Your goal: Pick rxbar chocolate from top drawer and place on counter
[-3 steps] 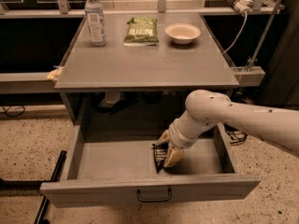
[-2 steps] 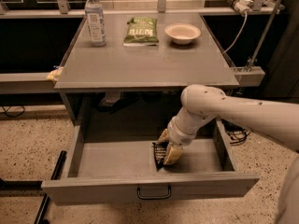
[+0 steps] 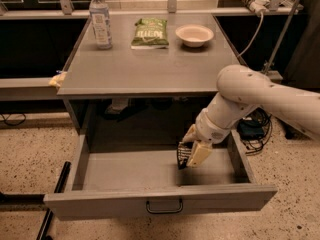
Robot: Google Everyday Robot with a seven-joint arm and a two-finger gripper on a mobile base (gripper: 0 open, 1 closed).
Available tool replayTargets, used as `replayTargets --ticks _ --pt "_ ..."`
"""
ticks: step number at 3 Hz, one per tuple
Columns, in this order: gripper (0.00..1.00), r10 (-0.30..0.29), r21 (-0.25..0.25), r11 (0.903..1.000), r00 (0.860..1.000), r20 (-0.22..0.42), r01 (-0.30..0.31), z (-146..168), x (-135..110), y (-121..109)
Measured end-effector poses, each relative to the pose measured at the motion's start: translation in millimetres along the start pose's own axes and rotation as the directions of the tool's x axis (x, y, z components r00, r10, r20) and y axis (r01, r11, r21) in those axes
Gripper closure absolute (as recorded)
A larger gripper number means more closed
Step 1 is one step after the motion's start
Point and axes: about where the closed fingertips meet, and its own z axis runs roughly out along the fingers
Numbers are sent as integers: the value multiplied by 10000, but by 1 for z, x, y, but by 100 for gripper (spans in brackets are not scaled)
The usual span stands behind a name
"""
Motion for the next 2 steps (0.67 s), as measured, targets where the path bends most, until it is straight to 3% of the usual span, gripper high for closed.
replayTargets --ticks 1,2 --pt "100 153 1022 9944 9948 1011 -257 -71 -12 9" --pt "100 -38 2619 9631 9695 2449 -624 -163 -27 13"
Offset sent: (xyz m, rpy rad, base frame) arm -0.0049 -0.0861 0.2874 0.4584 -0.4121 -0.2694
